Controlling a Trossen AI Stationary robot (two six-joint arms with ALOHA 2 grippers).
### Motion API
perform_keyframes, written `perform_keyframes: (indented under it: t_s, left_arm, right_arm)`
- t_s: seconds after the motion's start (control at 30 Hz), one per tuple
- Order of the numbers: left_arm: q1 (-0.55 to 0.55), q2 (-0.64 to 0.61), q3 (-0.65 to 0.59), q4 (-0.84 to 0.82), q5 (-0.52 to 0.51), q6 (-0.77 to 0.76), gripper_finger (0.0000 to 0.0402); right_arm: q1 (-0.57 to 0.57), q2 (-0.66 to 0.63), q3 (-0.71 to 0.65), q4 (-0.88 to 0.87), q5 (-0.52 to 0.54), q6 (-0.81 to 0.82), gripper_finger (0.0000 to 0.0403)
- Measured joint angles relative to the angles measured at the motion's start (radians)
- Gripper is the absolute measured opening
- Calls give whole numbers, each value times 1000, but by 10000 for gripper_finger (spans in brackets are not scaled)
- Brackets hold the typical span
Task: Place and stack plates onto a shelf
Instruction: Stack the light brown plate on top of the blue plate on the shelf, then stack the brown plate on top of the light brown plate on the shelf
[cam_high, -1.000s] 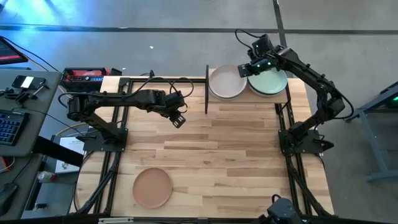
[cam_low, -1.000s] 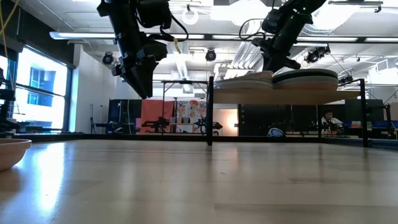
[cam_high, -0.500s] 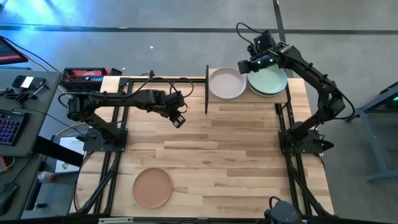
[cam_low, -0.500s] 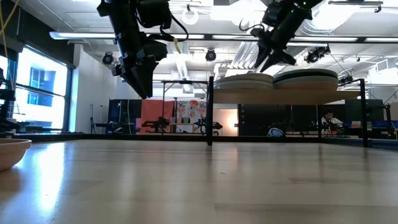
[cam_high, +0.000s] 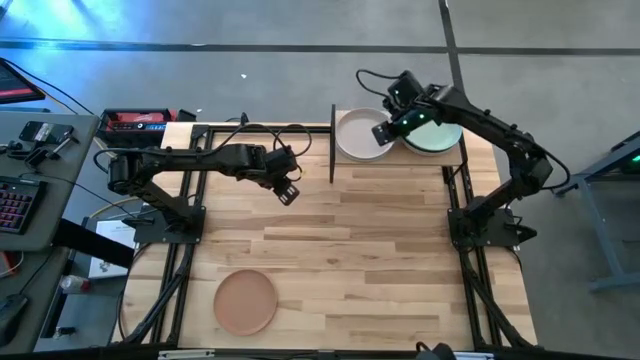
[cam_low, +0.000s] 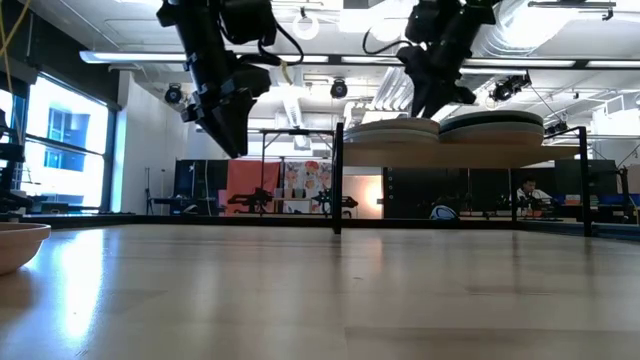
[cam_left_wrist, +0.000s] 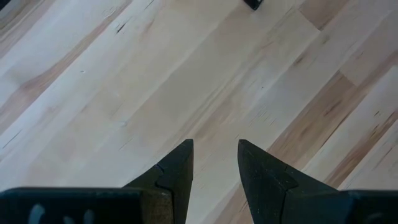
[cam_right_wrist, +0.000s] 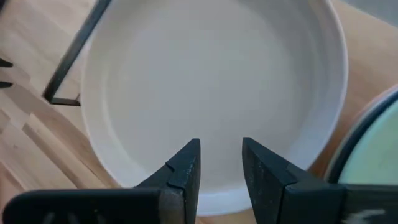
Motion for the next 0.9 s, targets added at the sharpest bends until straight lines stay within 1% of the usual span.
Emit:
perform_keyframes:
  t_s: [0.37,0.57,0.7,0.9]
  left_arm:
    - [0,0,0,9,0,0,115]
    - [0,0,0,10,0,0,115]
    - [0,0,0,42,0,0,115]
    - [0,0,0,111,0,0,115]
  right_arm:
    - [15,0,-74,-8,9,44,96]
    - [19,0,-80,6,19,44,96]
    - [19,0,-77,10,22,44,96]
    - [28,0,-24,12,-59,48,96]
